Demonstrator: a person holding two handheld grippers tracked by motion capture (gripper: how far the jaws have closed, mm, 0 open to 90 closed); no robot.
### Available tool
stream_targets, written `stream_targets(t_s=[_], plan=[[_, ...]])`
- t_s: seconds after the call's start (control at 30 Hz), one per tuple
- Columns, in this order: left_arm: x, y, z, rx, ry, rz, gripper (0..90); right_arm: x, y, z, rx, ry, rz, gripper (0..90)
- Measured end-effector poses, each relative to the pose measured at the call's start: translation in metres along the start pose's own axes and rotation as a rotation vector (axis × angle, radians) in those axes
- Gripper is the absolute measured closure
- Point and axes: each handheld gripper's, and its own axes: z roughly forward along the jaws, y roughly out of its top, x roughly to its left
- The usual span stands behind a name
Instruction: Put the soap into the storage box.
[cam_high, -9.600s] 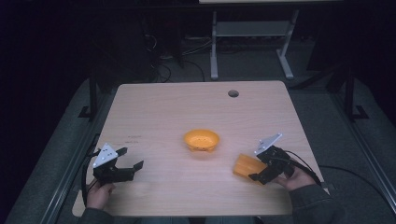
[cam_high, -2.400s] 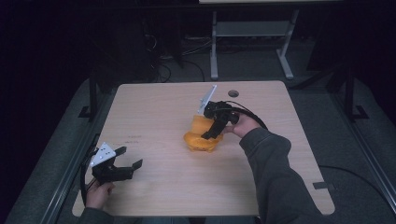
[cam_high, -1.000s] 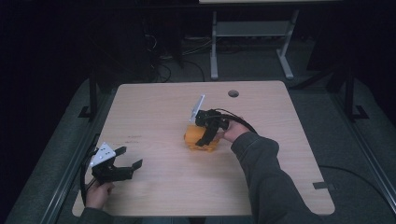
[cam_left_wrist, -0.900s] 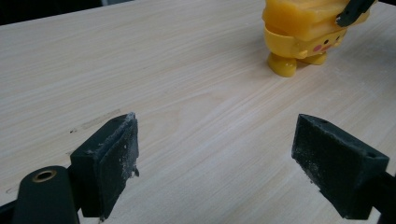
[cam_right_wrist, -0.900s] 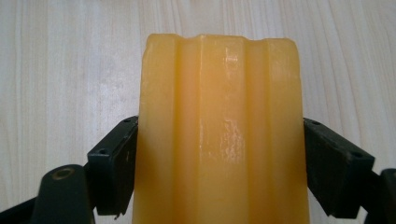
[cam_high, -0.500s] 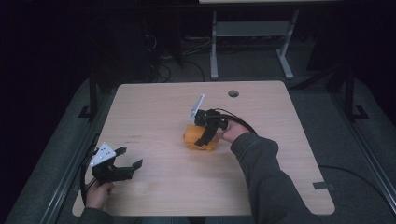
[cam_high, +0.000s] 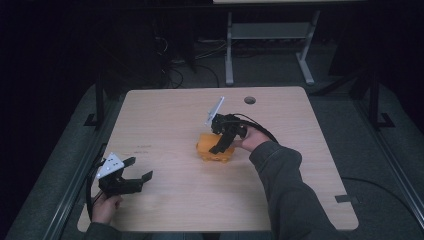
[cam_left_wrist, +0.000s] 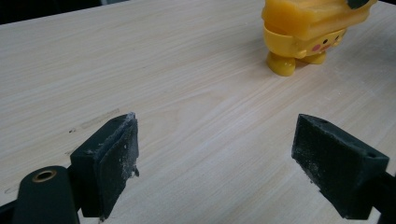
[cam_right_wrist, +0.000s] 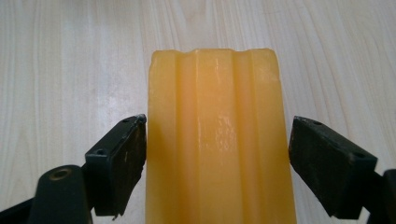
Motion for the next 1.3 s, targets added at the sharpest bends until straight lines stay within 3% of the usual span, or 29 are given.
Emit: stream_targets(t_s=[0.5, 1.3], plan=[[0.000, 0.000, 0.000, 0.000, 0.001, 0.000, 14.1, 0.001, -0.013, -0.025, -0.062, -0.039, 0.020, 20.0], [-0.001, 0.000, 0.001, 0.004, 0.004, -0.001, 14.1, 0.006, -0.039, -0.048, -0.080, -0.066, 0.064, 20.5]])
